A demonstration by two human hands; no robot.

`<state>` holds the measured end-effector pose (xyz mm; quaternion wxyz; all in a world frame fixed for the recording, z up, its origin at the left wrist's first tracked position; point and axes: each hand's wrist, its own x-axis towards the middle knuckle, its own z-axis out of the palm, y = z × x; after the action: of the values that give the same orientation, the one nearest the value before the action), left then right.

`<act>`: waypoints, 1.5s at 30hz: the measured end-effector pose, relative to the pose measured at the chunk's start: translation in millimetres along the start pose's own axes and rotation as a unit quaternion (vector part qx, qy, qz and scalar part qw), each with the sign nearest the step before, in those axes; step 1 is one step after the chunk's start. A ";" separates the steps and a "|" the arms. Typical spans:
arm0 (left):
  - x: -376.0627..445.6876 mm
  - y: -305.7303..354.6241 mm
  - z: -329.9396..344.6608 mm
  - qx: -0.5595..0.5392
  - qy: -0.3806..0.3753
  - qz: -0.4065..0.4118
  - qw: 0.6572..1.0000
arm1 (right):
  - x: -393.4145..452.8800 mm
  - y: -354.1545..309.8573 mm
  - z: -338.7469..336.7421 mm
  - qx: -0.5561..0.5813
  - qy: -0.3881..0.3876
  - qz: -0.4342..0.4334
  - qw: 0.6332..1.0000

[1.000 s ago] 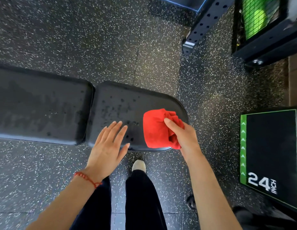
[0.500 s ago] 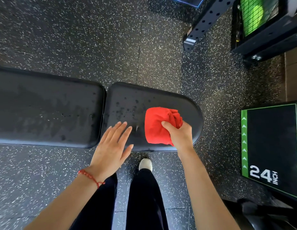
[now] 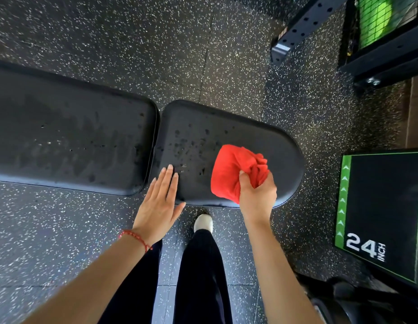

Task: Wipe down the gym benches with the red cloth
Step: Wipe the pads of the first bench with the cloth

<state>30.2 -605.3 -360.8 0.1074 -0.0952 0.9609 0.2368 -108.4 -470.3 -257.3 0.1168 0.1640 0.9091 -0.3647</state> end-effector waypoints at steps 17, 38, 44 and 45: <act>9.5 4.7 6.0 -0.047 0.044 -0.036 0.997 | 8.6 -8.5 -0.4 -0.102 -0.034 -0.126 0.986; 10.3 17.5 4.9 -0.053 0.020 -0.118 0.991 | 94.3 -78.8 40.4 -0.226 -0.246 -0.317 0.888; 14.5 65.3 9.5 -0.135 0.115 -0.294 0.939 | 116.4 -66.4 -1.4 -0.271 -0.331 -0.315 0.847; 14.7 72.8 12.3 -0.144 0.121 -0.321 0.928 | 117.6 -65.1 -5.9 -0.276 -0.336 -0.320 0.842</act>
<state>1.0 -538.1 -343.5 0.0460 -0.4405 0.8405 0.3122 -242.0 -485.4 -251.5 0.3320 -0.3076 0.8792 -0.1490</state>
